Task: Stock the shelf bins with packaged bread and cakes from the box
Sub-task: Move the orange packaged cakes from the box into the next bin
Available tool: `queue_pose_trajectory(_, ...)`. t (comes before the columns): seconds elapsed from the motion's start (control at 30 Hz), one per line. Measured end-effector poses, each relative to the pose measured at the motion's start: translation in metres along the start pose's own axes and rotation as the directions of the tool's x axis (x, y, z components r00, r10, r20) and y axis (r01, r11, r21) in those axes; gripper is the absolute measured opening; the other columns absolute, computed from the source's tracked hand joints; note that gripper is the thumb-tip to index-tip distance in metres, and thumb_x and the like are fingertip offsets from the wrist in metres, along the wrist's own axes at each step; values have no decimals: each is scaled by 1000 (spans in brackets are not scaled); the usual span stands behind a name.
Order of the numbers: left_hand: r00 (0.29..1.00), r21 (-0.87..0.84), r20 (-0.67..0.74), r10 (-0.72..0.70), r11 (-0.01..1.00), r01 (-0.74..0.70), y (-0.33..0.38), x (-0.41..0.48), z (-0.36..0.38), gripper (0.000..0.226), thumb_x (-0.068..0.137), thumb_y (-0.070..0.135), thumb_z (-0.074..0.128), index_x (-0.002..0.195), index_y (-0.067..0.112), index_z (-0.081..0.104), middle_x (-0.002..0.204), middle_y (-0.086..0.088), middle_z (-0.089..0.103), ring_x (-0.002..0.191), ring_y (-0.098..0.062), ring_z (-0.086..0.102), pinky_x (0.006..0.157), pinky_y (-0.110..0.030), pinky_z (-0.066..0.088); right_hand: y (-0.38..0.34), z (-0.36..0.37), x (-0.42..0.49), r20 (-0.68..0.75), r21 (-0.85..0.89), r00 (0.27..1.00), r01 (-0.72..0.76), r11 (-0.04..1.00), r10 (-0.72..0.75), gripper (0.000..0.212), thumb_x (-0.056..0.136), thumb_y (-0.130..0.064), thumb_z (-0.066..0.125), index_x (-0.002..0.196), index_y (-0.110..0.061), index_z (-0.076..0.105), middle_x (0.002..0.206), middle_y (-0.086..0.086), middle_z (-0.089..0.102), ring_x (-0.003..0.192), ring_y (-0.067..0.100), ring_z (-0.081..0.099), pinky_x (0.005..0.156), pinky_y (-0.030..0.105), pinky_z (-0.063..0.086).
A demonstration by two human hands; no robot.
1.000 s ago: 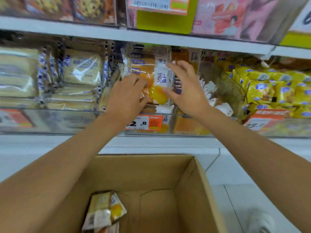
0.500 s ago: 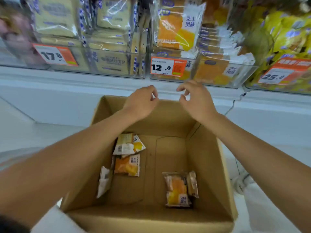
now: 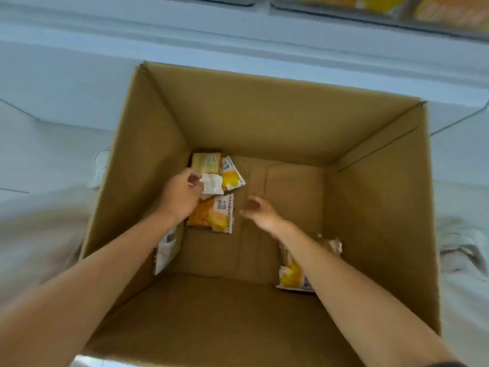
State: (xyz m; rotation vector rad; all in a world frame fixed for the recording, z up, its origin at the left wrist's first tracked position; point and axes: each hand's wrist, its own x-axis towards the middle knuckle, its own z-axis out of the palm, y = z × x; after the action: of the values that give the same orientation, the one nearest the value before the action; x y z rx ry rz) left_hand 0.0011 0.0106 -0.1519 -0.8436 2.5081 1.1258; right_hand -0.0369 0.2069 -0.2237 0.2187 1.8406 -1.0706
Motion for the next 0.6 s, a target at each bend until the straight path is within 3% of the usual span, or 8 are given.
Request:
queue_pose_trajectory(0.1,998,-53,1,-61,997,61,-10,0,3,22,100,14,53,120,11,60,109,-4,61,91,-15,57,65,-18,44,-1,31,26,20,153,997,-71,986,69,84,86,-16,73,153,-9,23,149,9,43,134,25,45,100,27,38)
queue_pose_trajectory(0.2,995,-115,28,-97,988,100,-12,0,4,21,98,16,56,118,13,60,111,-5,62,95,-16,59,69,-21,46,-7,57,39,28,336,995,-102,936,99,53,85,-9,72,134,-5,52,131,13,61,118,26,59,86,28,48)
queue_pose_trajectory(0.27,993,-119,62,-102,987,109,-12,0,4,23,97,18,60,119,15,59,114,-5,62,101,-18,60,77,-28,51,-6,66,41,-1,373,995,-95,923,102,36,89,-5,67,124,-3,59,124,15,64,112,27,63,76,26,51)
queue_pose_trajectory(0.37,991,-131,84,-103,985,113,-9,-4,3,28,93,20,65,120,15,59,120,-5,60,108,-21,60,91,-35,51,-2,52,28,-38,276,999,-15,961,26,17,96,-5,56,113,-7,59,113,11,66,102,24,65,73,25,50)
queue_pose_trajectory(0.47,995,-145,63,-72,986,80,-2,-13,8,44,89,22,71,128,14,54,126,-2,56,109,-18,57,91,-32,49,-4,7,-5,-108,50,980,175,983,-169,9,97,-4,51,95,-12,55,93,6,62,82,17,57,65,24,43)
queue_pose_trajectory(0.53,994,-200,91,-59,977,77,7,-21,11,70,81,26,79,140,15,43,129,1,52,112,-13,53,89,-26,45,-9,-29,-34,-153,-76,954,248,966,-257,7,98,-6,51,99,-10,56,94,7,60,83,17,55,71,27,42)
queue_pose_trajectory(0.6,972,-291,229,-57,949,125,16,-28,18,105,67,38,87,151,21,27,135,3,49,119,-11,51,97,-28,45,-17,-56,-61,-171,15,947,278,960,-272,7,98,-7,52,98,-13,56,98,9,63,88,19,58,78,32,45)
